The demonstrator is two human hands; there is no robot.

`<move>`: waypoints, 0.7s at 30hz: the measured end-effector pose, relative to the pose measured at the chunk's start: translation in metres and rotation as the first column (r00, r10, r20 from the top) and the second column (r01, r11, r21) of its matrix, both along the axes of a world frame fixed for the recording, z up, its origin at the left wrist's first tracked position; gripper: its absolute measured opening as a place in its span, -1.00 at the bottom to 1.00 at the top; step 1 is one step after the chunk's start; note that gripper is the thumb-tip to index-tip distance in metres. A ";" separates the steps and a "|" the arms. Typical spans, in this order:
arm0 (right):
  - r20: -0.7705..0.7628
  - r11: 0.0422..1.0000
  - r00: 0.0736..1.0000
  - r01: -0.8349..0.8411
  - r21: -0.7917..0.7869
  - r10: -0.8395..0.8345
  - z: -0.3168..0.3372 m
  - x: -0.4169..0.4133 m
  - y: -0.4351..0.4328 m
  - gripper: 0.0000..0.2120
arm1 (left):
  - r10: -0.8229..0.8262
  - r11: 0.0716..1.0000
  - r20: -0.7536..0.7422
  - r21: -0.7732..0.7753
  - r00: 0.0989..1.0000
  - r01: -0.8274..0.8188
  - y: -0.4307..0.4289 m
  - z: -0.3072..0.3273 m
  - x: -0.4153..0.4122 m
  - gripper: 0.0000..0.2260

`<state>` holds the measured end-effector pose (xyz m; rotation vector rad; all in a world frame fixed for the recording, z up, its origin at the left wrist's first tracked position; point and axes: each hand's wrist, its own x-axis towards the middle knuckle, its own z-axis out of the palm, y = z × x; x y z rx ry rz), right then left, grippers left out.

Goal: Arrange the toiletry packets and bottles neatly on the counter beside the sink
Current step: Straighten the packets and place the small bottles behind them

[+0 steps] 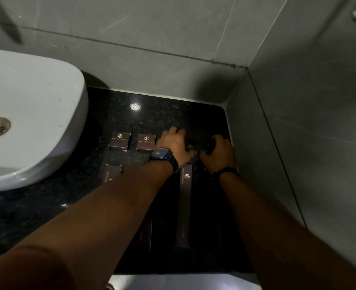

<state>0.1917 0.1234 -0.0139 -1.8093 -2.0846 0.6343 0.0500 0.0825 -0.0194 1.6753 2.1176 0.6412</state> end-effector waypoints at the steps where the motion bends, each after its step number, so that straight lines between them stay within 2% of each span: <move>1: 0.002 1.000 1.000 0.017 0.008 -0.017 0.002 0.002 -0.006 -0.53 | 0.019 1.000 -0.006 -0.013 1.000 -0.019 -0.007 -0.001 0.002 -0.42; 5: 0.016 0.997 0.999 0.053 -0.055 -0.052 0.012 0.013 -0.034 -0.47 | 0.083 0.992 0.018 -0.100 0.996 -0.081 -0.041 0.003 0.015 -0.39; 13: 0.103 0.945 0.989 0.130 -0.299 -0.103 0.028 0.047 -0.098 -0.31 | 0.188 0.950 0.138 -0.278 0.973 -0.144 -0.115 0.022 0.064 -0.38; 17: 0.088 0.926 0.993 0.110 -0.362 -0.083 0.030 0.058 -0.115 -0.43 | 0.153 0.927 0.081 -0.356 0.985 -0.115 -0.132 0.024 0.078 -0.41; 21: 0.067 0.912 0.995 0.099 -0.399 -0.079 0.028 0.065 -0.127 -0.55 | 0.156 0.922 0.083 -0.369 0.984 -0.115 -0.145 0.022 0.086 -0.51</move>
